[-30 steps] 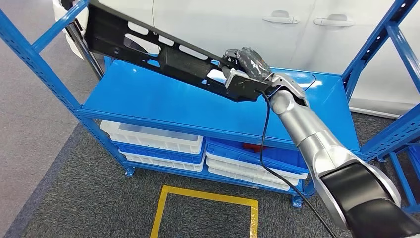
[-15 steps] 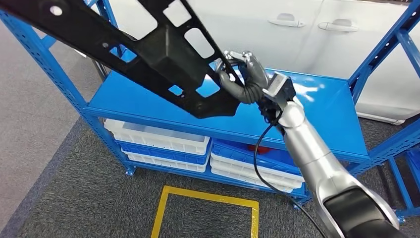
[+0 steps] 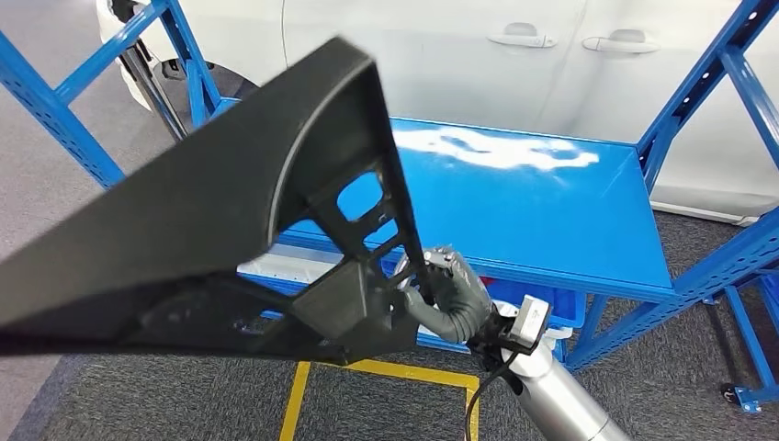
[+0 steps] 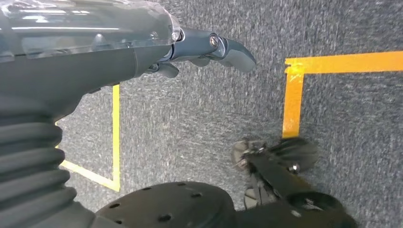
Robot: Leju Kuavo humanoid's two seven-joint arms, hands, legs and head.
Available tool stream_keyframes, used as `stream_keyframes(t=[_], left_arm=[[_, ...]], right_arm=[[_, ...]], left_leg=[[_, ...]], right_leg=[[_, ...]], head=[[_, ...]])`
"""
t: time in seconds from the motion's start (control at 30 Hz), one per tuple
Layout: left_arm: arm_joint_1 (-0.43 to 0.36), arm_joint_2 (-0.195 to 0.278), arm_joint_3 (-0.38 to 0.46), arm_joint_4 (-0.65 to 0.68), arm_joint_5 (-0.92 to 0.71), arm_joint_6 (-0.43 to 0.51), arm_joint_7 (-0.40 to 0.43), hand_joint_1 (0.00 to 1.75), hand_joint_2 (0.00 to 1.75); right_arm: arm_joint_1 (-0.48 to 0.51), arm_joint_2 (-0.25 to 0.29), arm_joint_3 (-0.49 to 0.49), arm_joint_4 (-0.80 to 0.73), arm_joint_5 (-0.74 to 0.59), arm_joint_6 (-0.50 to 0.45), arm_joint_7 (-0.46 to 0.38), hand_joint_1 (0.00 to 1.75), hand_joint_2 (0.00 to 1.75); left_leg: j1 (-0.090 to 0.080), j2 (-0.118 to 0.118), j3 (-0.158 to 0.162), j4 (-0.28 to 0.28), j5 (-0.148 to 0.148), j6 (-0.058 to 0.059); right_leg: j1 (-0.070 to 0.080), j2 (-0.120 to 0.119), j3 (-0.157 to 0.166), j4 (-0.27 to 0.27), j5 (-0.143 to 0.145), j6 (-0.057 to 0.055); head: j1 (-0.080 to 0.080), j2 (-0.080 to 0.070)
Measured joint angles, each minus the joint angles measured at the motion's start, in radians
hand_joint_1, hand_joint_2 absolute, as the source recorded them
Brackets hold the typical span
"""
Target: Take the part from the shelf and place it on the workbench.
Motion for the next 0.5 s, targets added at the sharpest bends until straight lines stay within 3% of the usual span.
stream_keyframes(t=[0.03, 0.07, 0.1, 0.17, 0.23, 0.37, 0.43, 0.5], left_arm=[[0.000, 0.000, 0.000, 0.000, -0.004, 0.007, -0.002, 0.00, 1.75], [0.001, 0.000, 0.000, 0.000, -0.008, 0.014, -0.005, 0.00, 1.75], [0.000, 0.000, 0.000, 0.000, -0.010, 0.019, -0.007, 0.00, 1.75], [-0.004, 0.000, 0.000, 0.000, -0.011, 0.027, -0.014, 0.00, 1.75], [-0.012, 0.000, 0.001, 0.000, -0.010, 0.025, -0.020, 0.00, 1.75], [-0.020, 0.000, 0.008, 0.000, 0.002, 0.000, -0.013, 0.00, 1.75], [-0.026, -0.001, 0.014, 0.000, 0.006, -0.011, -0.009, 0.00, 1.75], [-0.030, -0.001, 0.016, 0.000, 0.005, -0.023, -0.005, 0.00, 1.75]], right_arm=[[0.018, -0.004, 0.008, -0.008, 0.002, -0.001, 0.006, 1.75, 1.75], [0.033, -0.010, 0.015, -0.014, 0.004, -0.002, 0.011, 1.75, 1.75], [0.045, -0.015, 0.020, -0.020, 0.005, -0.003, 0.016, 1.75, 1.75], [0.061, -0.030, 0.027, -0.034, 0.007, -0.010, 0.023, 1.75, 1.75], [0.073, -0.048, 0.030, -0.048, 0.011, -0.022, 0.030, 1.75, 1.75], [0.098, -0.071, 0.031, -0.063, 0.020, -0.045, 0.061, 1.75, 1.75], [0.110, -0.072, 0.028, -0.066, 0.021, -0.052, 0.076, 1.75, 1.75], [0.125, -0.072, 0.022, -0.067, 0.016, -0.054, 0.085, 1.75, 1.75]], left_leg=[[0.001, 0.000, -0.023, 0.052, -0.018, -0.003], [0.001, 0.000, -0.032, 0.072, -0.017, -0.004], [0.002, 0.000, -0.020, 0.050, 0.002, -0.004], [0.002, 0.000, 0.046, -0.079, 0.063, 0.000], [-0.002, -0.001, 0.099, -0.182, 0.095, 0.010], [-0.004, 0.000, 0.109, -0.211, 0.112, 0.034], [-0.002, 0.003, 0.106, -0.221, 0.124, 0.046], [-0.003, 0.004, 0.097, -0.221, 0.131, 0.051]], right_leg=[[0.001, 0.000, 0.000, 0.001, -0.001, -0.001], [0.001, 0.000, 0.000, 0.001, -0.001, -0.001], [0.001, 0.001, 0.001, 0.003, -0.001, 0.000], [0.000, 0.002, 0.000, 0.008, -0.004, 0.004], [0.003, 0.003, -0.001, 0.015, -0.008, 0.012], [0.001, 0.004, -0.004, 0.022, -0.009, 0.034], [-0.001, 0.005, -0.025, 0.075, -0.058, 0.043], [-0.005, 0.005, -0.069, 0.196, -0.136, 0.049]], head=[[0.000, 0.000], [0.000, 0.000], [0.000, 0.000], [0.000, 0.000], [0.000, 0.000], [0.000, 0.000], [0.000, 0.000], [0.000, 0.000]])
